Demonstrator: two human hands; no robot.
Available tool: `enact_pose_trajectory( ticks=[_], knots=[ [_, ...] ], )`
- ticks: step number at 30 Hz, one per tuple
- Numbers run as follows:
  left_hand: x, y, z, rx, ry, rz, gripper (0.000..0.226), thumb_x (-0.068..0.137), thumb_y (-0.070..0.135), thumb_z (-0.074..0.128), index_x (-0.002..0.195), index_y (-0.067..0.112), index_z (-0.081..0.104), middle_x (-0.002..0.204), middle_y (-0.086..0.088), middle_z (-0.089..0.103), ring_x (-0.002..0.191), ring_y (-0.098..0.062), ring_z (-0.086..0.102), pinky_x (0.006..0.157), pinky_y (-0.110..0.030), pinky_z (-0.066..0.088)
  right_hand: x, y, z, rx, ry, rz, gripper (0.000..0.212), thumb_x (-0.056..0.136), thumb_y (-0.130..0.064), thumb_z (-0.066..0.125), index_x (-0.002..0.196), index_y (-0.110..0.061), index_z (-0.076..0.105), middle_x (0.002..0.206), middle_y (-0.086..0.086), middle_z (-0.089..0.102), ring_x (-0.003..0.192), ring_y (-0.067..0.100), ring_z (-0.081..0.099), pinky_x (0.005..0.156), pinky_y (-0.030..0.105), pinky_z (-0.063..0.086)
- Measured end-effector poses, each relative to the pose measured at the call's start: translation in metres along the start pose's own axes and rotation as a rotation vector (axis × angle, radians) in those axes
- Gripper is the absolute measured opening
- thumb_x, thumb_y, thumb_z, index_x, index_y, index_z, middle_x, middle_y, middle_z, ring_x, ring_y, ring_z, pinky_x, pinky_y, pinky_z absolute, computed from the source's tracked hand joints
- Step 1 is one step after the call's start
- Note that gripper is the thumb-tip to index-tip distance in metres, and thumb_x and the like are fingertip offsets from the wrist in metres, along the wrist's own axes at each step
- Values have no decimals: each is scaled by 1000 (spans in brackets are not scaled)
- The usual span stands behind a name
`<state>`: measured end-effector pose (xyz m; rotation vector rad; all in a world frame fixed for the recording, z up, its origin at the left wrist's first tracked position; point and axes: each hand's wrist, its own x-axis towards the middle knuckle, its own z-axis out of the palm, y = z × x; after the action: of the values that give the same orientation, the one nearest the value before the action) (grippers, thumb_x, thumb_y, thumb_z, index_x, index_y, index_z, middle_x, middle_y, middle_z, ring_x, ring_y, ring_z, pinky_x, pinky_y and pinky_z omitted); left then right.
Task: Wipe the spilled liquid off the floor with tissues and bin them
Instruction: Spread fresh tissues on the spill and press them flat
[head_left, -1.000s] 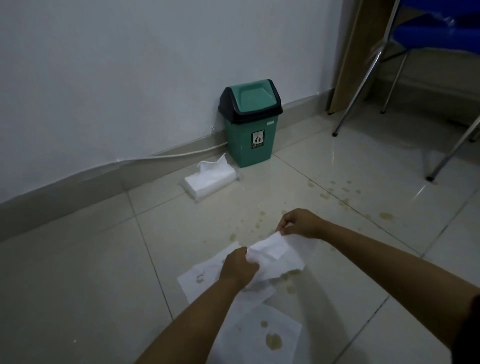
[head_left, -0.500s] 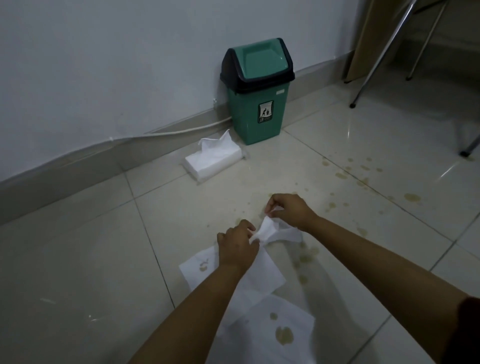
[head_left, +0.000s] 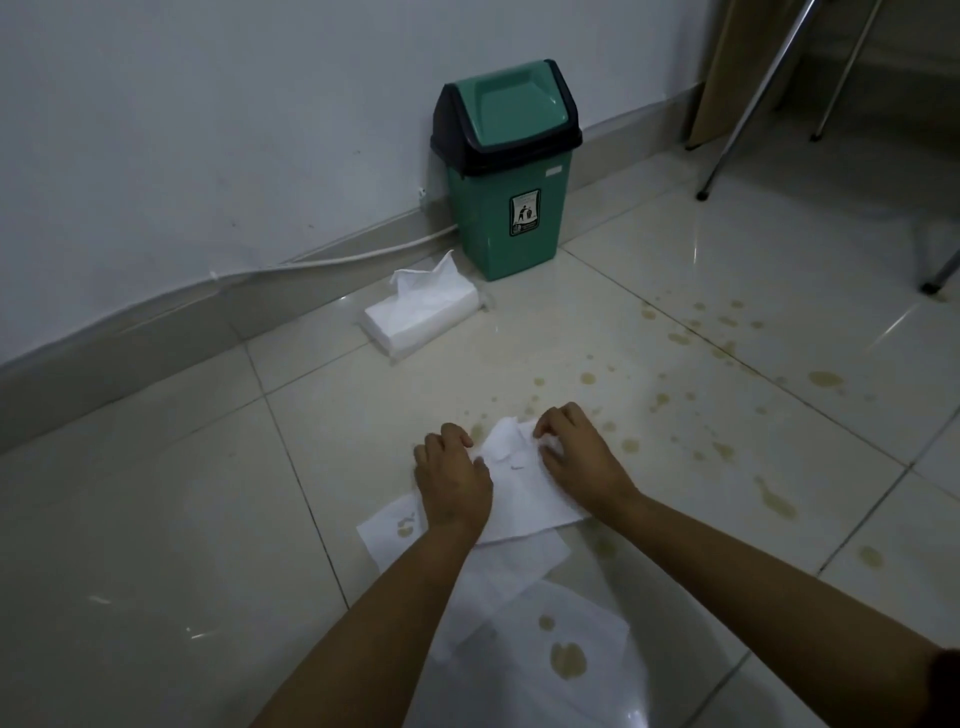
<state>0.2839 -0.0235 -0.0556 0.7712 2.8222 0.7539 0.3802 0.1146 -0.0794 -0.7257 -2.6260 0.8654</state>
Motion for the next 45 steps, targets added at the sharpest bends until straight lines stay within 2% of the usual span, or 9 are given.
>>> enact_pose_trajectory(
  ticks=[3,6,9,11,15,22,26,40,45],
  knots=[
    [-1,0,1,24,-7,204,29,78,-9,44,88,13,58,96,-6,50,98,-24,44,80,-31,42,-2,-1,3,61,33,50,16,89,-5,48,77,-13,56,83,-3,46,78,12,44,69,25,39],
    [-6,-2,7,-36,-132,352,23,89,3,46,99,15,62,109,-6,53,108,-24,45,93,-31,41,-4,-5,6,172,19,63,17,93,-9,46,93,-12,63,94,-3,50,86,9,47,78,20,39],
    [-12,-10,20,105,-247,371,50,99,35,37,146,20,28,156,-7,23,145,-23,18,119,-32,12,-8,-7,18,53,-61,4,39,100,-24,42,138,-14,46,144,4,42,132,16,38,110,19,23],
    [-15,-15,27,234,-270,363,60,101,43,23,152,20,2,161,-2,-4,149,-17,-5,120,-33,-6,-12,-8,29,-27,-141,-20,53,103,-36,32,151,-18,21,160,0,17,148,12,11,120,29,3],
    [-20,-26,33,331,-277,321,61,101,43,14,150,17,-12,159,-3,-18,148,-18,-16,119,-38,-12,-14,-9,45,-352,-175,-86,57,102,-45,17,152,-27,-4,161,-1,-8,148,13,-10,120,40,-12],
    [-22,-38,40,435,-173,379,64,99,48,8,150,16,-14,159,-3,-18,145,-19,-22,115,-41,-24,-13,-6,53,-413,-118,-109,57,101,-44,14,148,-28,-15,161,-1,-8,148,13,-11,121,40,-7],
    [-25,-36,39,392,-111,368,68,94,48,6,152,12,5,160,-5,0,145,-23,-10,115,-39,-21,-10,-4,53,-386,-141,-136,57,101,-45,13,148,-28,-15,161,-1,-8,148,13,-10,122,38,-4],
    [-30,-40,29,341,-108,285,66,97,51,9,149,17,-16,158,-3,-20,141,-19,-29,113,-37,-27,5,-9,55,-263,-131,-234,60,101,-44,24,153,-23,2,160,-1,-8,149,15,-7,120,31,-11],
    [-69,-44,16,272,11,-3,89,88,64,-7,147,5,25,155,-22,18,144,-41,14,115,-39,-12,-6,-19,68,-295,-116,-36,80,86,-74,10,151,-32,-10,159,5,-19,147,22,-20,120,43,-12]
  ],
)
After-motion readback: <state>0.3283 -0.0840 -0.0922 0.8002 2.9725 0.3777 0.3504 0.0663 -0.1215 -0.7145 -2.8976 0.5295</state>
